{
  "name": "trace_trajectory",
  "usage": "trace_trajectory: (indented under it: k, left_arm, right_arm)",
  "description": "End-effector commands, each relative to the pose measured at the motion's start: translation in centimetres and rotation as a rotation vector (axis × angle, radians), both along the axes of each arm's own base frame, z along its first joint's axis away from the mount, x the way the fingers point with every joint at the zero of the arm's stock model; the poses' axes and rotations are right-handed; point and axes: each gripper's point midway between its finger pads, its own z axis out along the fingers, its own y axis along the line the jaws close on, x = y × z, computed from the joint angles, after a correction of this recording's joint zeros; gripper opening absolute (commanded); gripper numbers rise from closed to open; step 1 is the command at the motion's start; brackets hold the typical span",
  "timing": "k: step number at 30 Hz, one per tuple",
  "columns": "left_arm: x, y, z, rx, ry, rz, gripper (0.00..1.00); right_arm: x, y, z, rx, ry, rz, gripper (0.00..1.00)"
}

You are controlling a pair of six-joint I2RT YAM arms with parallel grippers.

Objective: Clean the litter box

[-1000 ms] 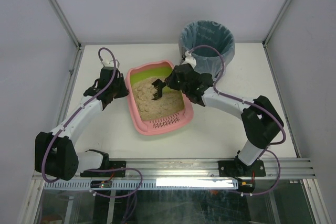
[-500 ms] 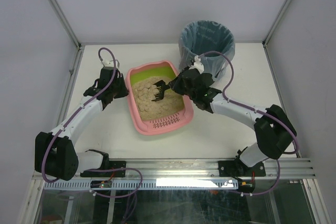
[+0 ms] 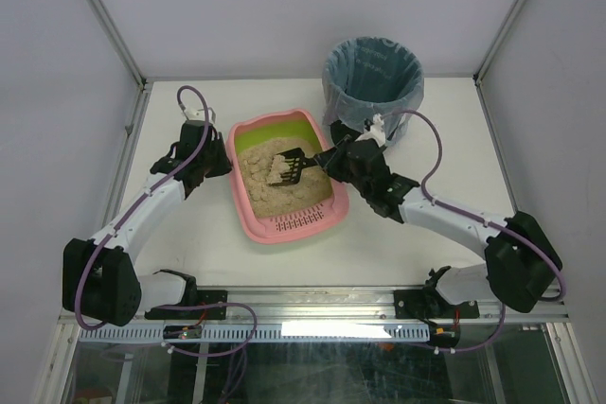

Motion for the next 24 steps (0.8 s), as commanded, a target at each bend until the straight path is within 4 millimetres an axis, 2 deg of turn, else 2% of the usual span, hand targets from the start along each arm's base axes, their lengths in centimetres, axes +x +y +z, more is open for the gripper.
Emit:
trace_trajectory:
  k: [1, 5, 11, 13, 15, 18, 22, 24]
  left_arm:
    - [0.9, -1.4, 3.7, -0.070, -0.107, -0.046, 0.22]
    - [0.8, -1.4, 4.5, -0.082, -0.131, -0.046, 0.27]
    - [0.6, -1.0, 6.3, -0.100, -0.204, -0.024, 0.35]
    - [0.5, -0.8, 7.0, -0.110, -0.232, -0.016, 0.38]
    - [0.3, -0.7, 7.7, -0.119, -0.262, -0.012, 0.41]
    - [0.2, -0.5, 8.7, -0.131, -0.302, -0.007, 0.46]
    - [0.0, -0.3, 9.3, -0.135, -0.326, -0.001, 0.50]
    - [0.0, -0.2, 9.3, -0.136, -0.330, 0.004, 0.52]
  right_arm:
    - [0.2, -1.0, 6.1, 0.176, -0.139, -0.072, 0.00]
    - [-0.7, -2.4, 6.7, 0.244, -0.169, -0.096, 0.00]
    - [-2.1, -3.7, 6.6, 0.341, -0.190, -0.092, 0.00]
    - [-1.9, -4.8, 6.6, 0.392, -0.194, -0.119, 0.00]
    - [-2.2, -5.0, 6.9, 0.448, -0.210, -0.114, 0.00]
    - [-2.7, -4.2, 7.4, 0.478, -0.219, -0.062, 0.00]
    - [-2.5, -6.7, 6.7, 0.517, -0.210, -0.152, 0.00]
    - [-2.5, -5.2, 7.1, 0.522, -0.213, -0.077, 0.00]
